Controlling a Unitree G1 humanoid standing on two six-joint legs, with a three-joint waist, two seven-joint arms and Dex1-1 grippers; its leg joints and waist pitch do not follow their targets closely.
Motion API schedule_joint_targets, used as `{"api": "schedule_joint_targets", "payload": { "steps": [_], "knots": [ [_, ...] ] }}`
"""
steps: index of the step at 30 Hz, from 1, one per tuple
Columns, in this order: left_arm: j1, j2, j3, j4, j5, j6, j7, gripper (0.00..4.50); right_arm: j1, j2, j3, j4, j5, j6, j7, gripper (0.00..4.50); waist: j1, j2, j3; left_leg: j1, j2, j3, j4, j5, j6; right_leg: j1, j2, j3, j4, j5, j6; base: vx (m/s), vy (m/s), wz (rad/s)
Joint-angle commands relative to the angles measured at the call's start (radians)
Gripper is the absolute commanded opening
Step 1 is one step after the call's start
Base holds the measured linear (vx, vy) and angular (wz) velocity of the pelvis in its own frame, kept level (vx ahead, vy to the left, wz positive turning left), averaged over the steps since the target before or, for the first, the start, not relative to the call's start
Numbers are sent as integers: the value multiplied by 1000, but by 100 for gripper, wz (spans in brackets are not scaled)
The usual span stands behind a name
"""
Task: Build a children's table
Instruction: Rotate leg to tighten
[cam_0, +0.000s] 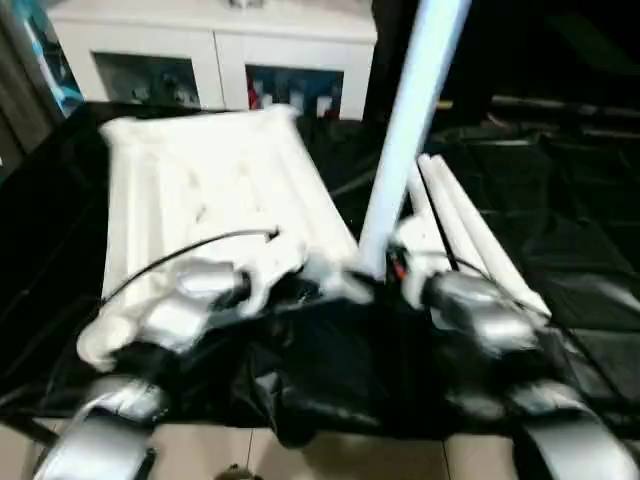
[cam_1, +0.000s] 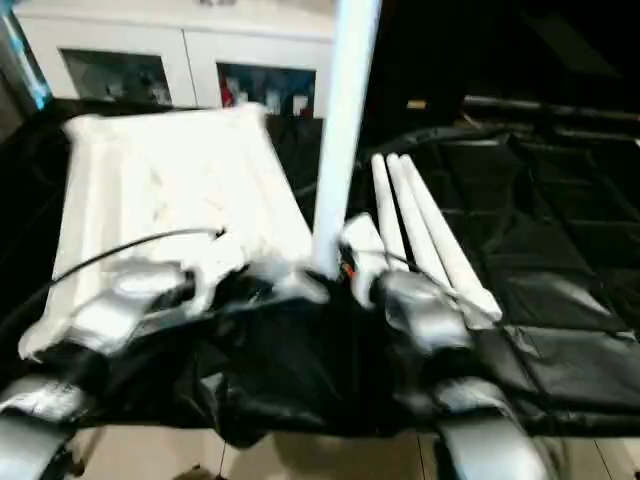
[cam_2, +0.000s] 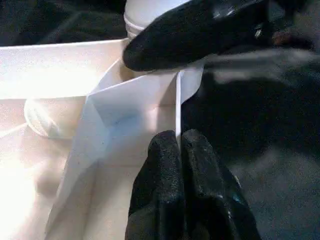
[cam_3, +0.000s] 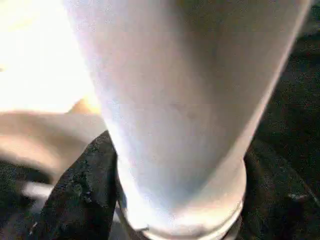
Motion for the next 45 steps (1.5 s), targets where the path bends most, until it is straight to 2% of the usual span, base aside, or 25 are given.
{"api": "schedule_joint_targets", "payload": {
  "steps": [1, 5, 7, 8, 10, 15, 17, 18, 19, 20, 22, 23, 25, 28, 30, 35, 40, 45],
  "knots": [
    [-55, -40, 32, 43, 5, 11, 125, 0, 15, 36, 9, 101, -10, 46, -97, 275, -5, 9, -55, 26, 37, -25, -69, -294, -44, 13, -97, 61, -107, -324, -166, 0, 0, 0],
    [-82, -70, 26, 72, 14, -1, 142, 0, -17, 77, 26, 127, -18, 24, -87, 275, -1, 10, -59, 14, 37, -25, -70, -270, -31, 24, -95, 60, -97, -226, -174, 0, 0, 0],
    [-83, -75, 20, 75, 14, -21, 127, 0, -31, 92, 17, 131, -10, 10, -57, 275, -1, 11, -61, 10, 37, -25, -69, -247, -21, 28, -95, 59, -93, -182, -179, 0, 0, 0],
    [-82, -75, 17, 75, 14, -29, 121, 0, -35, 95, 12, 132, -5, 8, -48, 310, -1, 11, -61, 10, 37, -25, -69, -244, -19, 28, -95, 59, -92, -174, -181, 0, 0, 0],
    [-75, -67, 12, 73, 13, -48, 96, 0, -50, 94, 9, 139, -8, -11, -21, 345, -2, 11, -62, 8, 38, -25, -69, -240, -13, 31, -96, 58, -90, -163, -187, 0, 0, 0],
    [-51, -35, 1, 52, -4, -89, 17, 0, -53, 59, 39, 126, -26, -54, 65, 345, -5, 7, -62, 6, 37, -25, -68, -240, -3, 32, -98, 58, -92, -181, -186, 0, 0, 0],
    [-17, 3, -8, 12, -25, -129, -83, 0, -29, 2, 75, 78, -29, -85, 224, 345, -3, 4, -66, -3, 38, -24, -62, -193, 21, 39, -97, 57, -82, -98, -195, 0, 0, 0],
    [-14, 6, -9, 9, -27, -128, -90, 0, -26, -2, 78, 73, -30, -87, 237, 345, -5, 5, -67, -4, 38, -23, -61, -177, 27, 39, -96, 58, -77, -68, -201, 0, 0, 0],
    [6, 29, -14, -18, -36, -140, -139, 0, -3, -41, 98, 32, -31, -97, 334, 345, -6, 4, -69, -4, 39, -21, -59, -153, 38, 38, -93, 56, -71, -20, -216, 0, 0, 0],
    [16, 42, -17, -32, -42, -145, -165, 0, 10, -62, 108, 9, -31, -100, 383, 345, -1, 3, -72, -6, 40, -20, -54, -125, 57, 43, -91, 54, -65, 38, -225, 0, 0, 0],
    [30, 58, -21, -51, -49, -146, -197, 0, 28, -95, 123, -26, -29, -105, 448, 345, -2, 3, -72, -6, 38, -17, -51, -97, 78, 40, -87, 51, -59, 90, -240, 0, 0, 0],
    [44, 73, -24, -68, -58, -154, -229, 0, 44, -126, 134, -57, -27, -107, 505, 345, 2, 2, -71, -8, 39, -16, -48, -98, 90, 41, -89, 51, -60, 91, -243, 0, 0, 0],
    [75, 106, -27, -110, -85, -160, -307, 0, 72, -184, 146, -119, -14, -99, 605, 345, 6, 3, -69, -9, 40, -16, -49, -114, 91, 40, -88, 51, -62, 61, -239, 0, 0, 0],
    [98, 130, -28, -141, -102, -160, -354, 0, 86, -211, 150, -153, 0, -90, 654, 345, 5, 7, -67, -3, 43, -16, -54, -152, 74, 35, -90, 51, -70, -14, -240, 0, 0, 0],
    [113, 142, -27, -163, -112, -154, -378, 0, 94, -223, 146, -170, 10, -88, 686, 345, 4, 6, -64, -3, 43, -16, -56, -163, 62, 34, -90, 52, -73, -49, -238, 0, 0, 0],
    [151, 156, -20, -212, -126, -135, -409, 0, 114, -239, 149, -216, 28, -68, 743, 345, 6, 0, -66, -5, 42, -16, -54, -135, 66, 36, -88, 53, -67, -21, -235, 0, 0, 0],
    [156, 163, -15, -214, -118, -133, -404, 0, 120, -237, 160, -226, 31, -46, 770, 300, 7, -1, -66, -5, 40, -15, -53, -128, 68, 34, -89, 52, -70, -44, -228, 0, 0, 0],
    [150, 152, -2, -208, -110, -121, -360, 0, 136, -217, 149, -237, 46, -11, 745, 283, 7, -2, -68, -4, 40, -16, -52, -119, 68, 35, -88, 52, -68, -36, -222, 0, 0, 0]
  ]
}}
